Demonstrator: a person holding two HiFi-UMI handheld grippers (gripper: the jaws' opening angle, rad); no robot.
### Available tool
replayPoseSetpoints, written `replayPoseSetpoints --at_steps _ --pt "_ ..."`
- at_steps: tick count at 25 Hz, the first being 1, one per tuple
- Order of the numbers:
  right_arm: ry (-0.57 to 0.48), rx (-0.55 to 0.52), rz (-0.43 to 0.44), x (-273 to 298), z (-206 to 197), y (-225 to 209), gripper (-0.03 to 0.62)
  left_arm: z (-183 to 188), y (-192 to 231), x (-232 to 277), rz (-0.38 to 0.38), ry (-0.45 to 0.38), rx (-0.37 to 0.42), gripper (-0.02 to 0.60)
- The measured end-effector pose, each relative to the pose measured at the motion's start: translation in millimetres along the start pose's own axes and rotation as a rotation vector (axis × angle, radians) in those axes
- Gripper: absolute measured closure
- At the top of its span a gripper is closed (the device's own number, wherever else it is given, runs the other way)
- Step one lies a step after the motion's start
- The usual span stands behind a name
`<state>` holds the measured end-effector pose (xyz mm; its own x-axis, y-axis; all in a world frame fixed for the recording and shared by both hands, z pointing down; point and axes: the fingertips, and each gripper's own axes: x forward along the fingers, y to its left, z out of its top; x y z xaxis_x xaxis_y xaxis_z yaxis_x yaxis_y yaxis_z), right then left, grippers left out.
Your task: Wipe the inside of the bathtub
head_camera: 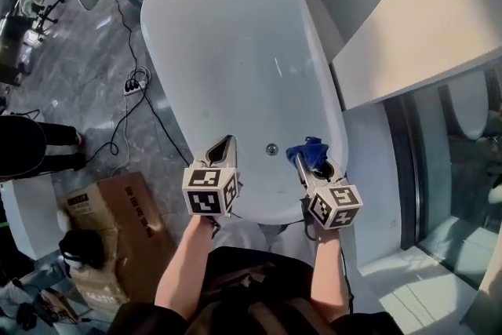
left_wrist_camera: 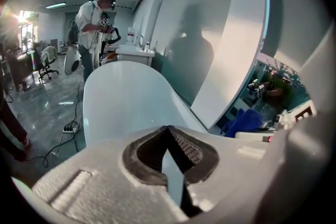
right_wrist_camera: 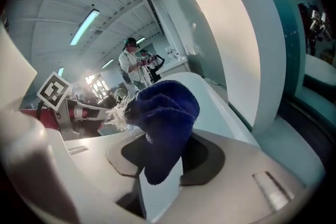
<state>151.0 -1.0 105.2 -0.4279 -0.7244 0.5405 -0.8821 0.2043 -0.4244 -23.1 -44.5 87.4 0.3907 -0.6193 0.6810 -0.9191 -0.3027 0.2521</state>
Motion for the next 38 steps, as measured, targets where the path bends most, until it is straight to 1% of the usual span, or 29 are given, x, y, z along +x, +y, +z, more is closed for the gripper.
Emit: replayPoseSetpoints --at_steps 2,6,8,11,15,19,22,24,25,29,34,38 --pt "0.013 0.035 -0.032 22 -20 -3 0.45 -12 15 22 -0.034 0.04 0.031 0.58" --pt "0.048 0.067 -0.06 53 -53 -9 0.45 -38 36 57 -0.091 0.111 0.092 0.581" --pt "0.062 0.073 -0.068 68 -66 -20 0.45 -50 41 78 -0.11 0.142 0.122 0.581" --pt "0.089 0.081 -0.07 96 -86 -35 0.45 -75 52 109 -0.123 0.189 0.146 0.58" --pt "0.138 0.113 -0.071 130 -122 -50 0.45 -111 70 148 -0.126 0.265 0.157 0.58" --pt "0.18 0.124 -0.047 172 -153 -70 0.45 -134 89 197 -0.133 0.318 0.184 0.58" --pt "0.212 0.115 -0.034 207 -180 -87 0.45 -157 106 239 -0.125 0.361 0.16 0.58" --pt "0.239 0.127 -0.029 231 -204 -89 0.45 -173 121 258 -0.125 0.392 0.157 0.58" --pt "0.252 0.136 -0.027 242 -216 -89 0.45 -182 128 266 -0.133 0.408 0.173 0.58" --pt "0.28 0.149 -0.009 280 -256 -93 0.45 -217 149 298 -0.162 0.47 0.282 0.58" --pt "0.317 0.179 0.008 312 -298 -103 0.45 -241 159 333 -0.192 0.51 0.347 0.58" --pt "0.338 0.209 0.032 352 -330 -97 0.45 -259 183 362 -0.211 0.563 0.409 0.58"
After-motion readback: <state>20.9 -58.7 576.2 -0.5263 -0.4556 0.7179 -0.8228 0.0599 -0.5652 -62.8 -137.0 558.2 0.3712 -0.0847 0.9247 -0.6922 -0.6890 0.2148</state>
